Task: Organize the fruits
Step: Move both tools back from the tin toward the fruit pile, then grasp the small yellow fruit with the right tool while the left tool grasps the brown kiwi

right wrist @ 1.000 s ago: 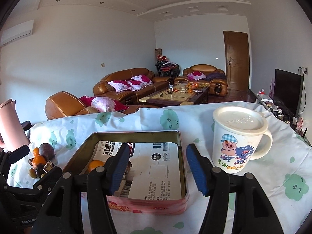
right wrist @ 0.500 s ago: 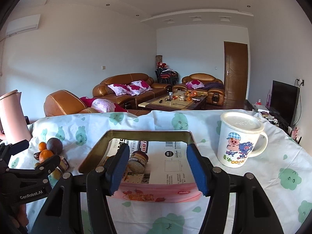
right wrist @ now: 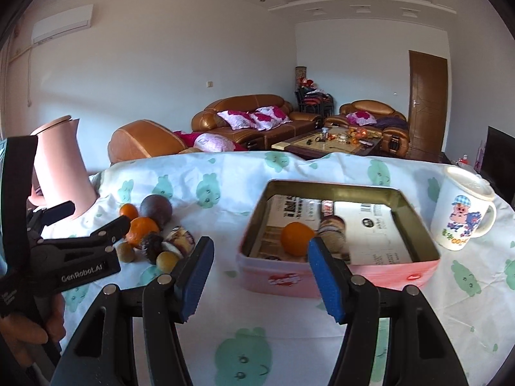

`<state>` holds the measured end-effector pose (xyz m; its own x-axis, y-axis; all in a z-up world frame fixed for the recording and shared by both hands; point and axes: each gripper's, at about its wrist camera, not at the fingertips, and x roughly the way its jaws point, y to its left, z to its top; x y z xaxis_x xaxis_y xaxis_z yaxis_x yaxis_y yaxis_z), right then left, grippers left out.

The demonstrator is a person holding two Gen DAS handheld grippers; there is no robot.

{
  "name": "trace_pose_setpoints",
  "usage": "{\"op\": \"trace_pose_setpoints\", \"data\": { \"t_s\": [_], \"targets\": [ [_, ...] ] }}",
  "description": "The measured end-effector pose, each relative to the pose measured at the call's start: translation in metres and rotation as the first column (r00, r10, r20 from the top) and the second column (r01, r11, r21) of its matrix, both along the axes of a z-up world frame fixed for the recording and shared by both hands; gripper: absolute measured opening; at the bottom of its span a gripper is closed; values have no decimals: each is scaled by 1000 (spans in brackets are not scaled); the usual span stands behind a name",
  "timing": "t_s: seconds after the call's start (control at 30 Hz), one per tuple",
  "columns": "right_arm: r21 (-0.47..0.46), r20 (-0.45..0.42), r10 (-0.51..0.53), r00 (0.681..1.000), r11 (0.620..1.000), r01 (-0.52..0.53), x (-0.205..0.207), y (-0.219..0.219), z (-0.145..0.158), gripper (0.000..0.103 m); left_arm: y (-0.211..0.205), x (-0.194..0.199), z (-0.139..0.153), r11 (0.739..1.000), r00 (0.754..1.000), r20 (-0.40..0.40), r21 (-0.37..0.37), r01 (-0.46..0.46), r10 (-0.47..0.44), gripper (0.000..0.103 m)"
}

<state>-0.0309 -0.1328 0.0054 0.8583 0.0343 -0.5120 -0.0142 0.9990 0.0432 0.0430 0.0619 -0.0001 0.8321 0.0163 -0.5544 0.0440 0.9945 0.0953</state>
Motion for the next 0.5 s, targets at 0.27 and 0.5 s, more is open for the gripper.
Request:
{"op": "trace_pose_setpoints", "data": {
  "t_s": [0.27, 0.5],
  "targets": [
    [-21, -113, 120, 986, 992, -123, 20, 56, -13, 62, 62, 21, -3, 982, 983, -82, -77, -173, 166, 103],
    [-34, -263, 152, 953, 985, -167, 50, 82, -33, 42, 77, 25, -6, 973, 971, -116, -76, -216, 207, 103]
  ]
}}
